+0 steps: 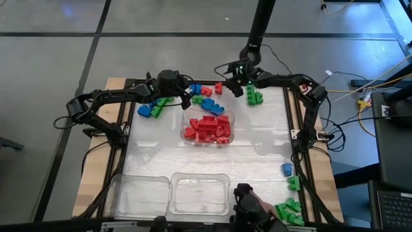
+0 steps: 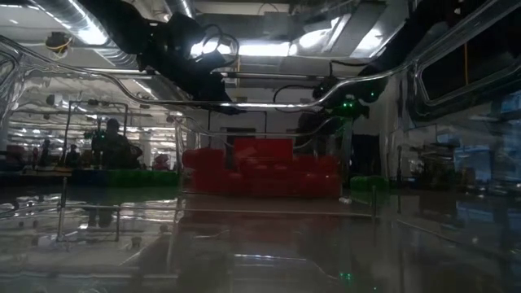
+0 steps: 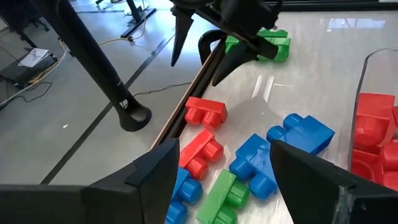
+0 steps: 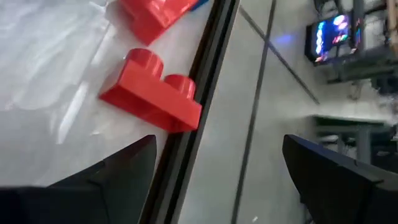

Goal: Sort blocks
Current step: Put the red game piece into the top right transparent bin

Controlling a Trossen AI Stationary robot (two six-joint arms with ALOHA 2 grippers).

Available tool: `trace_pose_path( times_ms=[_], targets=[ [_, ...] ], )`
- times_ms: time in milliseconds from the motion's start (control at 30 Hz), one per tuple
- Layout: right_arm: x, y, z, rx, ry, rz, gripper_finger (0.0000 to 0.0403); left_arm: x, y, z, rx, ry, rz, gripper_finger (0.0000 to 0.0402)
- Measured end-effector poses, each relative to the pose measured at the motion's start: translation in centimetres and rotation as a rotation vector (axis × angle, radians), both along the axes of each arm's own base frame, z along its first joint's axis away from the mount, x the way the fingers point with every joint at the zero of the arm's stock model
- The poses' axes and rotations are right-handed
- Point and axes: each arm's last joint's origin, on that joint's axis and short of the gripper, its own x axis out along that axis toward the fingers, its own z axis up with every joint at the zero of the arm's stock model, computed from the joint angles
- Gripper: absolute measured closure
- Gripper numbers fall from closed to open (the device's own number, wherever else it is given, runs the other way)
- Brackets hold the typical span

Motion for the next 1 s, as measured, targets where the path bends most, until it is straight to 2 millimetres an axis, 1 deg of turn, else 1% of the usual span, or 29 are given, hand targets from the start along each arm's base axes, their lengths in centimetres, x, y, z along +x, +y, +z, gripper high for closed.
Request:
trace_pose_path(
  times_ms=[100, 267, 433, 533, 667, 833, 1000],
  targets=[
    [0.1, -0.1, -0.6, -0.010, 0.009, 0.035, 0.0054, -0.1, 0.0, -0.1, -0.013, 0.012, 0.003, 0.0160],
    [0.5, -0.4, -2.4, -0.044, 0.038, 0.089, 0.0054, -0.1, -0.1, -0.2, -0.032, 0.010, 0.012, 0.0160],
    [0.7, -0.7, -3.1, -0.054, 0.025, 0.110, 0.0055, -0.1, -0.1, -0.2, -0.033, 0.005, 0.014, 0.0160],
    [0.8, -0.7, -3.0, -0.068, 0.020, 0.135, 0.0063, -0.1, 0.0, -0.2, -0.033, 0.002, 0.015, 0.0160],
    [0.8, -0.7, -3.0, -0.086, 0.031, 0.152, 0.0084, -0.1, 0.0, -0.1, -0.032, -0.001, 0.015, 0.0160],
    [0.8, -0.7, -3.0, -0.090, 0.029, 0.152, 0.0109, -0.1, 0.0, -0.1, -0.036, -0.005, 0.018, 0.0160],
    [0.8, -0.7, -2.9, -0.097, 0.037, 0.139, 0.0124, 0.0, 0.0, -0.1, -0.040, -0.010, 0.021, 0.0160]
  ],
)
